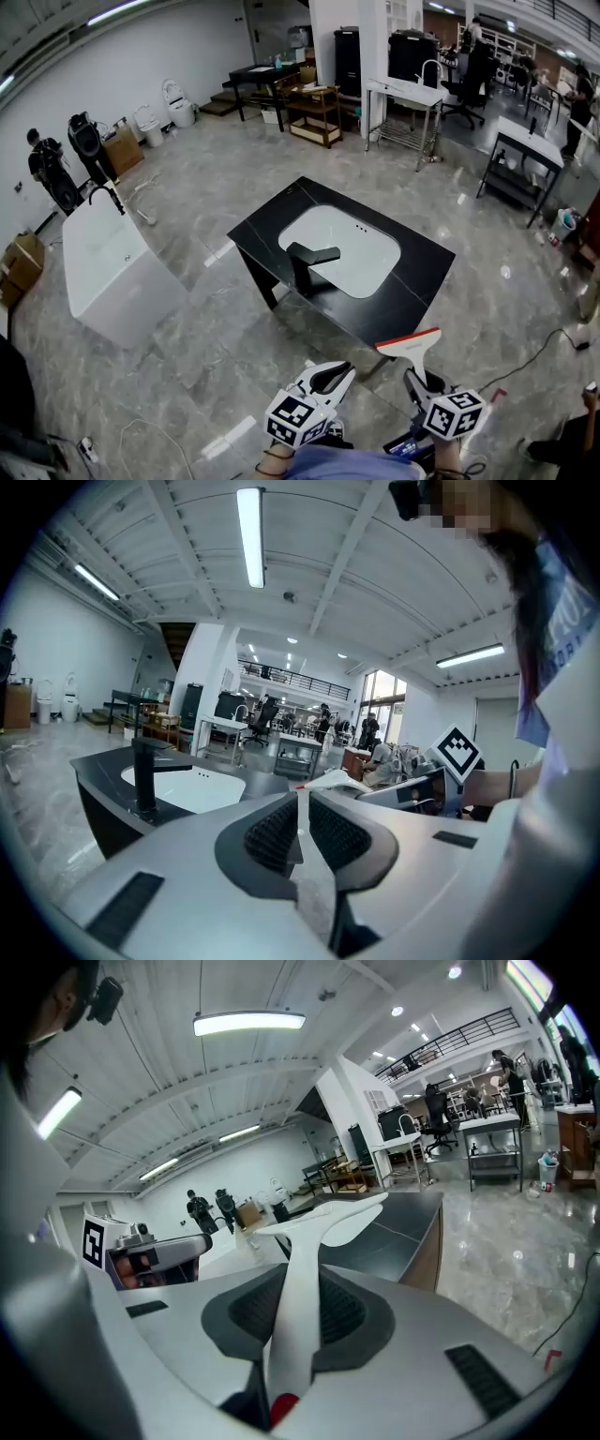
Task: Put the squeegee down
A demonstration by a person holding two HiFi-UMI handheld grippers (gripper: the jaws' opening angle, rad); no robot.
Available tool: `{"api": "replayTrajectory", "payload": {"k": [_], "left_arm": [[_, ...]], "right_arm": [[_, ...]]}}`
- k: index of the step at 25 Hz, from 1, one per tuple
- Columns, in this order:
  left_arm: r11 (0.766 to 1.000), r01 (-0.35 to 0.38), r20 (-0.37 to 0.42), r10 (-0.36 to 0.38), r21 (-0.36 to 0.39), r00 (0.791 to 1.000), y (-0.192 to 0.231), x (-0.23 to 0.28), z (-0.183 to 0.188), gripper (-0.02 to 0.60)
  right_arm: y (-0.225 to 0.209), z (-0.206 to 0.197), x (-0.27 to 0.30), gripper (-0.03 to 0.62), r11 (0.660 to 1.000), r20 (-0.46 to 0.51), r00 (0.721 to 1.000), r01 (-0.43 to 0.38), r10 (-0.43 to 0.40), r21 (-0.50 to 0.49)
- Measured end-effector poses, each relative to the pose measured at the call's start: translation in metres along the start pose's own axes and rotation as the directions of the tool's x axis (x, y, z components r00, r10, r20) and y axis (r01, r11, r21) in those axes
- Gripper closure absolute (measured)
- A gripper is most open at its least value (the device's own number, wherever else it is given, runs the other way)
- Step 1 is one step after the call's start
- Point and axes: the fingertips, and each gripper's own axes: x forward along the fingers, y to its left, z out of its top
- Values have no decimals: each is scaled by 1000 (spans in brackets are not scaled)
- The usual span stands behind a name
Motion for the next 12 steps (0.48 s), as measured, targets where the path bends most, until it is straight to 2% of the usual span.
{"api": "replayTrajectory", "payload": {"k": [5, 12], "left_arm": [[998, 56, -11, -56, 29, 998, 15, 15, 4, 538], [995, 99, -19, -99, 15, 995, 25, 29, 4, 538]], "right_arm": [[-4, 11, 14, 511, 999, 20, 999, 42, -42, 15], [-12, 17, 16, 511, 996, 25, 996, 90, -91, 20]]}}
